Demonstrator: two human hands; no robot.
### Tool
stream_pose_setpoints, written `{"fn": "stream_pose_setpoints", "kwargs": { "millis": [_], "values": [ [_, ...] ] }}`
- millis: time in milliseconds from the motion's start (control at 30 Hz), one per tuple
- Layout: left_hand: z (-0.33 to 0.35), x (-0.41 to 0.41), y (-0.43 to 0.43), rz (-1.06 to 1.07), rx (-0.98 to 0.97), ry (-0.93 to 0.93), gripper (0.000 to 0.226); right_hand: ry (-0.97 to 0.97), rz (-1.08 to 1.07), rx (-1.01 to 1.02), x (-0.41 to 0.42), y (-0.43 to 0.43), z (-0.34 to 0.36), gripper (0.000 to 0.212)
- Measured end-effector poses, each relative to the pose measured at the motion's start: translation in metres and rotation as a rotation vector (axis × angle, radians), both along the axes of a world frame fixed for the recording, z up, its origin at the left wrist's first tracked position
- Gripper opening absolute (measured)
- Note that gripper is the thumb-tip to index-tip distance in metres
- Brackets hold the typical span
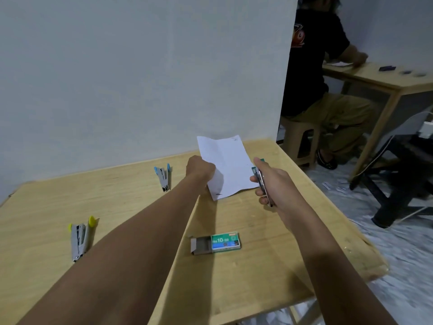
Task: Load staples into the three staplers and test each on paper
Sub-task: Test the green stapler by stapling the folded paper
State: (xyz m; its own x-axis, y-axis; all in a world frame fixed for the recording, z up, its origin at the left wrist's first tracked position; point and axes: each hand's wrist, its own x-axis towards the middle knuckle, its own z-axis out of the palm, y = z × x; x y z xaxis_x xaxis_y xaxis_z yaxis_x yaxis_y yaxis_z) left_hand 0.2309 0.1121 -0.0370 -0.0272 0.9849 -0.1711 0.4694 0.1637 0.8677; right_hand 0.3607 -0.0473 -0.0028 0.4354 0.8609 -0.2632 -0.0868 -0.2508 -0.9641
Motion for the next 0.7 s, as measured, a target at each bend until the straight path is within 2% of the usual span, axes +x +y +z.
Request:
{"fn": "stream_pose_setpoints", "kwargs": {
  "millis": [100,200,333,533,700],
  "values": [
    [0.014,-0.013,-0.018,-0.072,0.029,-0.209,0.019,-0.054,0.017,0.011,-0.002,-0.011,0.004,0.044],
    [0.031,-0.035,-0.043,-0.133,0.048,-0.386,0.018,-0.108,-0.037,0.057,-0.003,-0.024,0.005,0.039],
    [0.053,-0.072,-0.083,-0.131,0.106,-0.518,0.031,-0.118,-0.133,0.112,-0.007,-0.044,0.012,0.041],
    [0.07,-0.13,-0.15,-0.184,0.258,-0.569,0.04,-0.017,-0.089,0.159,-0.037,-0.073,0.03,0.046],
    [0.08,-0.167,-0.194,-0.165,0.369,-0.517,0.037,0.002,0.102,0.173,-0.07,-0.094,0.038,0.032]
  ]
}}
